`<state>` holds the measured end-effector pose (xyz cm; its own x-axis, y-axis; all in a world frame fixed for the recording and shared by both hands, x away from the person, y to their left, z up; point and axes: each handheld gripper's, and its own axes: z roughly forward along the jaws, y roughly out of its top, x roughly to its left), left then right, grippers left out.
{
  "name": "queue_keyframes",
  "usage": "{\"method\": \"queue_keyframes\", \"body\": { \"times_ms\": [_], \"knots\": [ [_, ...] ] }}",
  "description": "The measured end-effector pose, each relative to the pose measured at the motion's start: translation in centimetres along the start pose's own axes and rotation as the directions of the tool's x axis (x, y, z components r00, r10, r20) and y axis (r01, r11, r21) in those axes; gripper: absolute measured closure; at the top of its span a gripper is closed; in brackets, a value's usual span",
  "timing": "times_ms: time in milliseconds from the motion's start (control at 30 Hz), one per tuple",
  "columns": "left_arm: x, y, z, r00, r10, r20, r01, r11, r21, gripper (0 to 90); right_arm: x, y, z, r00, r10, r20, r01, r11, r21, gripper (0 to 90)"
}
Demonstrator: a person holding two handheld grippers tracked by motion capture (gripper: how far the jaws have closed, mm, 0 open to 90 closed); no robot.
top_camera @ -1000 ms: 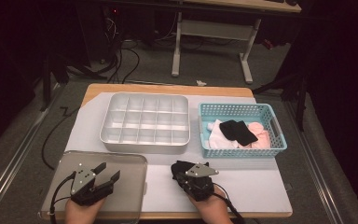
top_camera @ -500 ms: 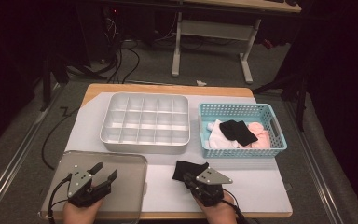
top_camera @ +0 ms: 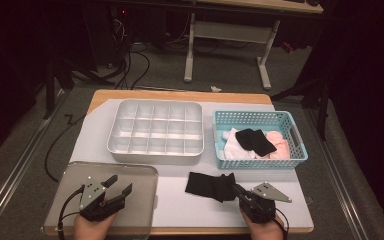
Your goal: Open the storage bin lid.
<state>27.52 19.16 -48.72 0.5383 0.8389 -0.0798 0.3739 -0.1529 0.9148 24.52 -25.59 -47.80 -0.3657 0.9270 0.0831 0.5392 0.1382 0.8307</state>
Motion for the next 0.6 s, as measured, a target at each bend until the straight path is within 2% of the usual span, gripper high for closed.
{"method": "queue_keyframes", "body": {
  "times_ms": [100, 200, 300, 433, 533, 600],
  "knots": [
    [-0.1, 0.2, -0.2, 1.0, 0.008, -0.004, -0.008, 0.9999, -0.012, 39.2, -1.1, -0.9, -0.4, 0.9993, 0.016, 0.035, -0.016, 1.0, 0.011, 83.9],
    [-0.1, 0.1, -0.1, 1.0, 0.0, 0.0, 0.0, 1.0, -0.009, 39.2, -2.3, -1.6, -0.7, 0.997, 0.056, 0.054, -0.057, 0.998, 0.02, 83.9],
    [0.0, 0.1, 0.2, 1.0, 0.001, 0.002, -0.001, 1.0, -0.003, 39.3, -2.5, -1.7, -1.0, 0.9966, 0.066, 0.051, -0.067, 0.998, 0.02, 83.9],
    [-0.1, 0.1, 0.3, 1.0, 0.001, 0.005, -0.001, 1.0, -0.003, 39.3, -1.0, -0.7, -0.9, 0.999, 0.045, 0.003, -0.045, 0.999, -0.007, 84.0],
    [0.0, 0.1, 0.3, 1.0, 0.003, 0.006, -0.003, 1.0, -0.002, 39.3, 1.4, -0.1, 0.1, 0.9972, 0.019, -0.072, -0.02, 1.0, -0.008, 84.0],
    [0.0, 0.1, 0.3, 1.0, 0.006, 0.006, -0.006, 1.0, -0.002, 39.3, 3.4, 0.0, 1.2, 0.9912, -0.009, -0.132, 0.011, 1.0, 0.012, 83.9]
  ]
}}
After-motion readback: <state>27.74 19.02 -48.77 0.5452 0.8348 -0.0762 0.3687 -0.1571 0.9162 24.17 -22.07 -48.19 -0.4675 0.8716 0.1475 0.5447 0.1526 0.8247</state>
